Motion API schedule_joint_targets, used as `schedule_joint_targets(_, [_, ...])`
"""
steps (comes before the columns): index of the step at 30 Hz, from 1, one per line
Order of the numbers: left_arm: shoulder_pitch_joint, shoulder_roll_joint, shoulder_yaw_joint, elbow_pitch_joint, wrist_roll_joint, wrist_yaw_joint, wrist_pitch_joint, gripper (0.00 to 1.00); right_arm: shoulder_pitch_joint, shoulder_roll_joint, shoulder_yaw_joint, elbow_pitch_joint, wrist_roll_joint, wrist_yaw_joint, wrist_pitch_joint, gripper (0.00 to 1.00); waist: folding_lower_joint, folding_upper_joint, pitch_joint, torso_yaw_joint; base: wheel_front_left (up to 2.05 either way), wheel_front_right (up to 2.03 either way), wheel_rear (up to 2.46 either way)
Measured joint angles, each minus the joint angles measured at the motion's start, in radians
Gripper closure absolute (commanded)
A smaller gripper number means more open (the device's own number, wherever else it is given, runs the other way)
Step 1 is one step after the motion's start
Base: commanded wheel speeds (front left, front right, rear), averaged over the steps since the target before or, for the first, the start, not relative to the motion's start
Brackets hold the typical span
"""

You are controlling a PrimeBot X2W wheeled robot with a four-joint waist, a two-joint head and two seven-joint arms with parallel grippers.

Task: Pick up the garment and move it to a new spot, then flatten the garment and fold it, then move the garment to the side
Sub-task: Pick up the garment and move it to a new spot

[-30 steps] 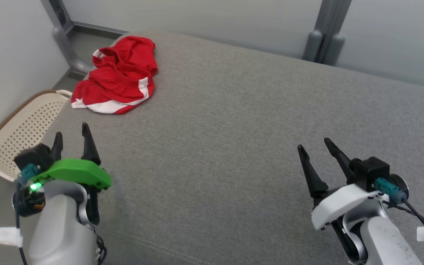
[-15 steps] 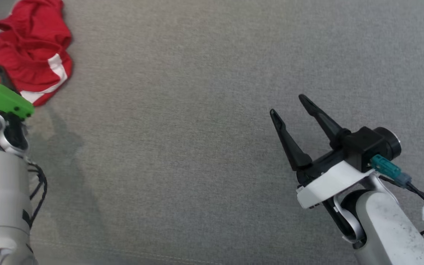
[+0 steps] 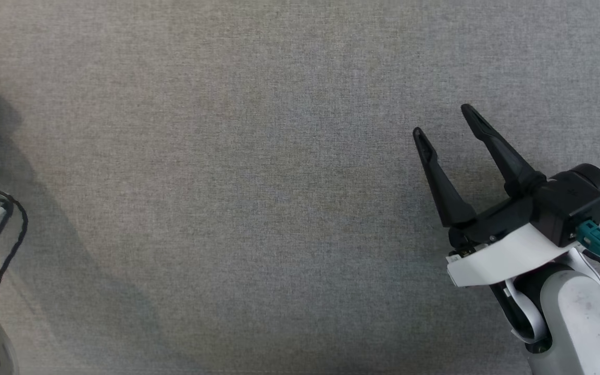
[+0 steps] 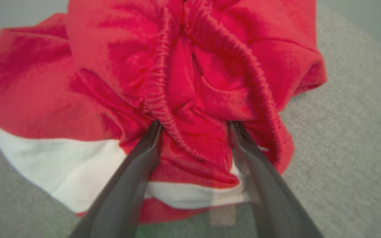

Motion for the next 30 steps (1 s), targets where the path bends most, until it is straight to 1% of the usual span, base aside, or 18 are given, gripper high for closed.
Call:
schedule_joint_targets(1, [-0.007, 0.008, 0.003, 0.004, -0.007, -0.009, 0.010, 1.00, 0.001, 0.000, -0.004, -0.003, 0.000, 0.000, 0.000, 0.00, 0.0000, 0.0000, 0.010, -0.005, 0.00, 0.00, 0.00])
schedule_joint_targets(5, [-0.020, 0.034, 0.011, 0.016, -0.024, -0.033, 0.024, 1.00, 0.002, 0.003, -0.010, 0.010, 0.001, 0.000, -0.009, 0.00, -0.0002, 0.0000, 0.032, -0.027, 0.00, 0.00, 0.00])
schedule_joint_targets(9, [-0.020, 0.055, 0.000, 0.023, -0.022, -0.069, 0.030, 1.00, -0.003, 0.017, 0.004, 0.054, 0.018, 0.000, -0.031, 0.00, -0.0001, 0.0000, 0.010, -0.038, 0.00, 0.00, 0.00])
schedule_joint_targets(13, [-0.024, 0.055, -0.030, -0.008, -0.010, -0.130, 0.007, 1.00, -0.015, 0.029, 0.004, 0.108, 0.034, 0.000, -0.063, 0.00, -0.0001, -0.0001, -0.035, -0.043, 0.00, 0.00, 0.00])
schedule_joint_targets(15, [-0.032, 0.058, -0.045, -0.029, -0.002, -0.148, -0.007, 1.00, -0.015, 0.037, 0.005, 0.144, 0.044, 0.000, -0.082, 0.00, -0.0001, 0.0000, -0.065, -0.043, 0.00, 0.00, 0.00])
schedule_joint_targets(17, [-0.047, 0.078, -0.062, -0.058, 0.020, -0.164, -0.018, 1.00, -0.013, 0.051, 0.003, 0.185, 0.055, 0.000, -0.106, 0.00, -0.0001, 0.0000, -0.104, -0.042, 0.00, 0.00, 0.00])
schedule_joint_targets(19, [-0.058, 0.079, -0.073, -0.078, 0.023, -0.182, -0.011, 1.00, -0.007, 0.064, 0.001, 0.224, 0.068, 0.000, -0.125, 0.00, -0.0001, 0.0000, -0.144, -0.042, 0.00, 0.00, 0.00])
schedule_joint_targets(21, [-0.065, 0.064, -0.091, -0.102, 0.023, -0.195, 0.002, 1.00, 0.010, 0.077, 0.002, 0.264, 0.079, 0.000, -0.141, 0.00, -0.0001, -0.0001, -0.187, -0.042, 0.00, 0.00, 0.00])
schedule_joint_targets(24, [-0.072, 0.025, -0.125, -0.157, 0.027, -0.211, 0.014, 1.00, 0.028, 0.092, 0.002, 0.322, 0.088, 0.000, -0.163, 0.00, -0.0001, 0.0000, -0.259, -0.046, 0.00, 0.00, 0.00])
schedule_joint_targets(28, [-0.050, -0.044, -0.161, -0.257, 0.016, -0.227, 0.048, 1.00, 0.046, 0.110, 0.003, 0.366, 0.098, 0.000, -0.184, 0.00, -0.0002, -0.0001, -0.359, -0.059, 0.00, 0.00, 0.00])
schedule_joint_targets(30, [-0.024, -0.090, -0.184, -0.323, -0.006, -0.230, 0.074, 1.00, 0.063, 0.116, 0.002, 0.378, 0.098, 0.000, -0.187, 0.00, -0.0002, 0.0000, -0.409, -0.069, 0.00, 0.00, 0.00])
